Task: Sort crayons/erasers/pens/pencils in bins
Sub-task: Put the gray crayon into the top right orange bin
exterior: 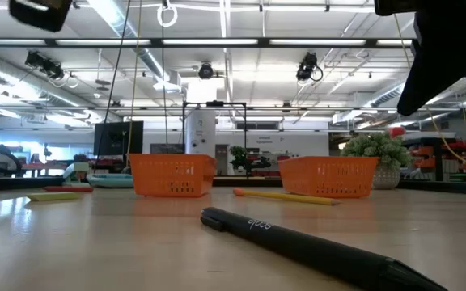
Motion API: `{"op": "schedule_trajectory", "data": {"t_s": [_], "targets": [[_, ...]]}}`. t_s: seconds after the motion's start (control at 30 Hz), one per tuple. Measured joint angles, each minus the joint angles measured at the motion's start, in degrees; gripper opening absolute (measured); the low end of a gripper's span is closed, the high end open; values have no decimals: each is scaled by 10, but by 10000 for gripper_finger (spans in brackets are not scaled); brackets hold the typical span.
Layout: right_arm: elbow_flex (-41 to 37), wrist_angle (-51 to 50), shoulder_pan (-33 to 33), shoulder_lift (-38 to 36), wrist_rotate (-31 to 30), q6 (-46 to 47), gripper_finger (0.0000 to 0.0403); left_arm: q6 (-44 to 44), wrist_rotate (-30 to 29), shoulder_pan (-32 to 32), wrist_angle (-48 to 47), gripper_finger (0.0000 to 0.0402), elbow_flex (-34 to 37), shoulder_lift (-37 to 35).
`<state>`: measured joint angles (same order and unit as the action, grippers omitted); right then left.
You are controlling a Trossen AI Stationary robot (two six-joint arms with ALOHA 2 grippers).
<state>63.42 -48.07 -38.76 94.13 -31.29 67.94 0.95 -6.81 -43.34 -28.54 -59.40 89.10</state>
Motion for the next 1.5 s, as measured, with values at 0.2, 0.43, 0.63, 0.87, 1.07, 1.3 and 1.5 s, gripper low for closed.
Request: {"op": "schedule_trajectory", "data": {"t_s": [0.2, 0.43, 0.63, 0.87, 1.07, 1.3, 1.5], "targets": [[0, 0, 0, 0, -2, 0, 106, 15, 0, -8, -74, 65, -63, 100], [0, 1, 0, 0, -2, 4, 106, 19, 5, -7, -70, 84, -81, 146], [0, 1, 0, 0, -2, 4, 106, 25, 10, -13, -65, 103, -82, 152], [0, 3, 0, 0, -2, 8, 106, 12, -6, -11, -54, 105, -81, 175], [0, 5, 0, 0, -2, 9, 106, 3, -5, -12, -54, 105, -81, 197], [0, 5, 0, 0, -2, 9, 106, 10, -9, -12, -54, 92, -81, 197], [0, 4, 0, 0, -2, 9, 106, 9, -15, 2, -57, 63, -81, 197]]}}
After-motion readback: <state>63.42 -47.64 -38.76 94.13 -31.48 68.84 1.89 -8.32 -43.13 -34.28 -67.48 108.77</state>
